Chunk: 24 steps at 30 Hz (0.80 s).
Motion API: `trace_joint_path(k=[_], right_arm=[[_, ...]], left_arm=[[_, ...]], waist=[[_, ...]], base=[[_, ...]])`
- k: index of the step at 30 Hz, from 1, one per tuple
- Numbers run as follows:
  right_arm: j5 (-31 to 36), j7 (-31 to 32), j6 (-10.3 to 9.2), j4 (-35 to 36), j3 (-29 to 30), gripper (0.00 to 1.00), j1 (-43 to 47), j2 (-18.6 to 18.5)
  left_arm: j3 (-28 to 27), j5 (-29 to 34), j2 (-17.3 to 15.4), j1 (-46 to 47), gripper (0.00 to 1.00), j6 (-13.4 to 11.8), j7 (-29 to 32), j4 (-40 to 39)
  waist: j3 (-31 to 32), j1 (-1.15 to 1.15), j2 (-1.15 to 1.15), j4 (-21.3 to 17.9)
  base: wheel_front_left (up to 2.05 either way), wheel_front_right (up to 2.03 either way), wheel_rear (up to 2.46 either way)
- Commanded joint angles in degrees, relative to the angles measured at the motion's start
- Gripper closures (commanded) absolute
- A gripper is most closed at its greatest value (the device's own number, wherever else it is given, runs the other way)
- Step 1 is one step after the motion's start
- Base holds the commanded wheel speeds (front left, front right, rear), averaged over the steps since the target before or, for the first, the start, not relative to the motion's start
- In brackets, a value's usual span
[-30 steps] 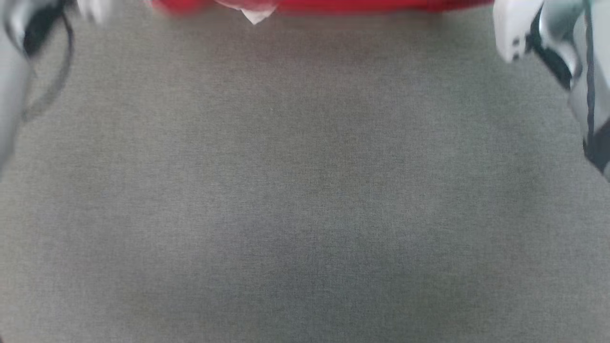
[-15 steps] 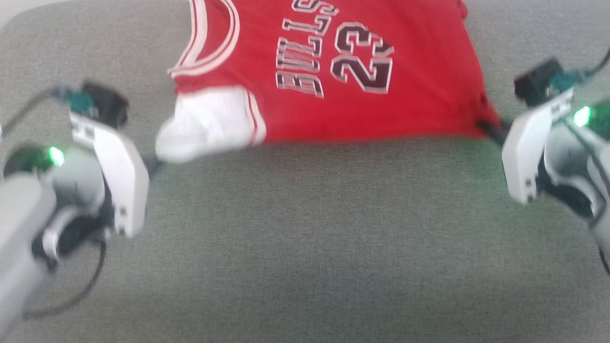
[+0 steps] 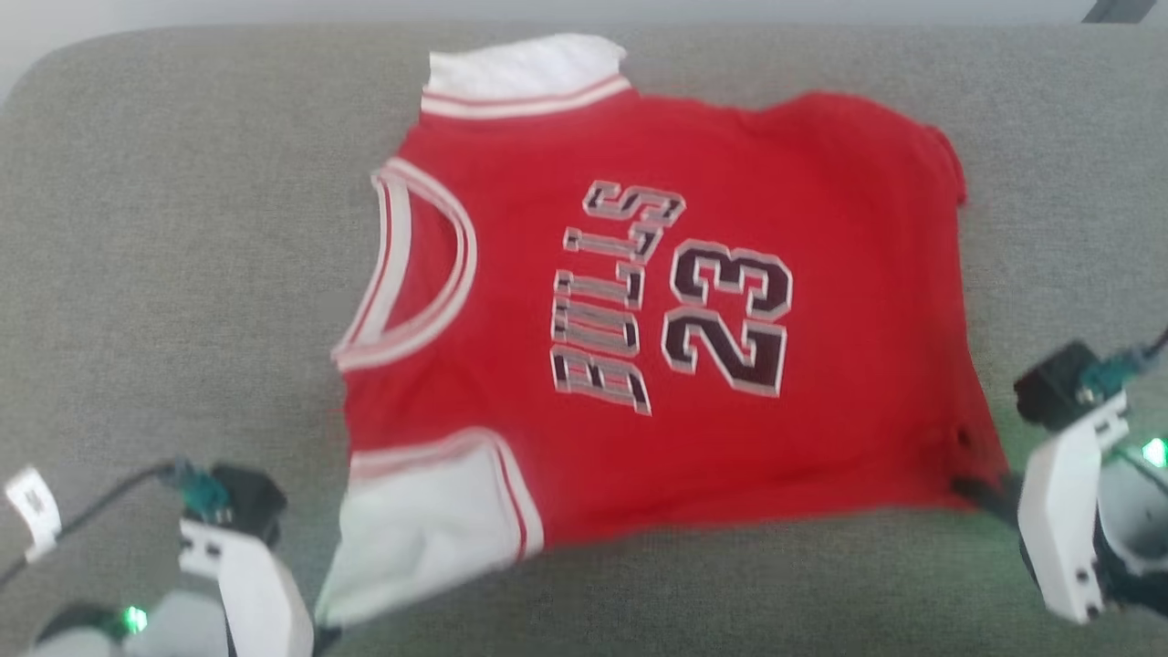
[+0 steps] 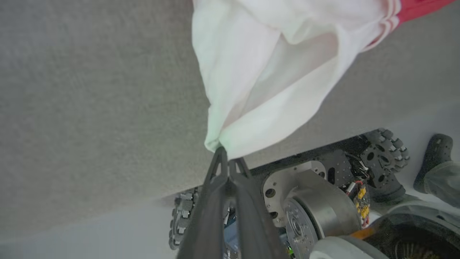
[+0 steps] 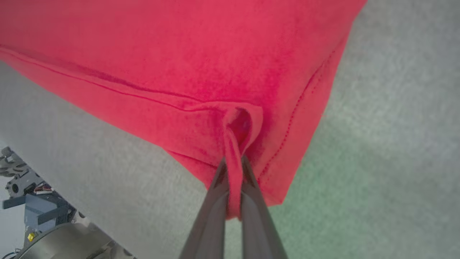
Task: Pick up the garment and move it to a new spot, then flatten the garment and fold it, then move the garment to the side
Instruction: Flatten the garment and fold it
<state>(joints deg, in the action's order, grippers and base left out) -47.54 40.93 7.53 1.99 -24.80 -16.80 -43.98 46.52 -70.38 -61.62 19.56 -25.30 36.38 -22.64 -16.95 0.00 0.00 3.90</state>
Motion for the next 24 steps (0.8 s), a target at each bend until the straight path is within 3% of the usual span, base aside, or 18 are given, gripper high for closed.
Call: trace_joint_path(k=[1,7,12,18,24], right_arm=[[-0.3,1.9,-0.07,2.5,2.0,1.0,3.6,-0.2],[1.2,5.0,-0.07,8.2,8.7,1.0,10.7,2.3],[4.9,5.9,-0.07,12.1,14.1,1.0,12.0,6.2],[9.4,3.8,-0.07,13.5,17.0,1.0,6.3,10.3],[12.9,0.8,-0.08,8.5,15.1,1.0,-2.7,11.4]], left_arm=[[0.6,-0.9,-0.9,-2.5,1.0,-1.4,0.1,-1.4],[-0.1,-1.6,-2.3,-4.8,1.0,-3.0,-1.7,-4.2],[-2.7,2.1,-4.6,-0.9,1.0,-1.9,-3.8,-5.1],[-5.5,7.3,-5.0,8.1,1.0,2.4,-3.6,-3.4],[-5.2,11.7,1.3,20.1,1.0,9.9,-0.7,5.7]], waist=[[0.1,0.0,0.0,0.1],[0.4,0.0,0.0,0.1],[0.5,0.0,0.0,-0.3],[-0.7,0.0,0.0,-1.4],[-3.1,0.0,0.0,-2.2]], base=[[0.0,0.0,0.0],[0.0,0.0,0.0],[0.0,0.0,0.0],[0.0,0.0,0.0],[0.0,0.0,0.0]])
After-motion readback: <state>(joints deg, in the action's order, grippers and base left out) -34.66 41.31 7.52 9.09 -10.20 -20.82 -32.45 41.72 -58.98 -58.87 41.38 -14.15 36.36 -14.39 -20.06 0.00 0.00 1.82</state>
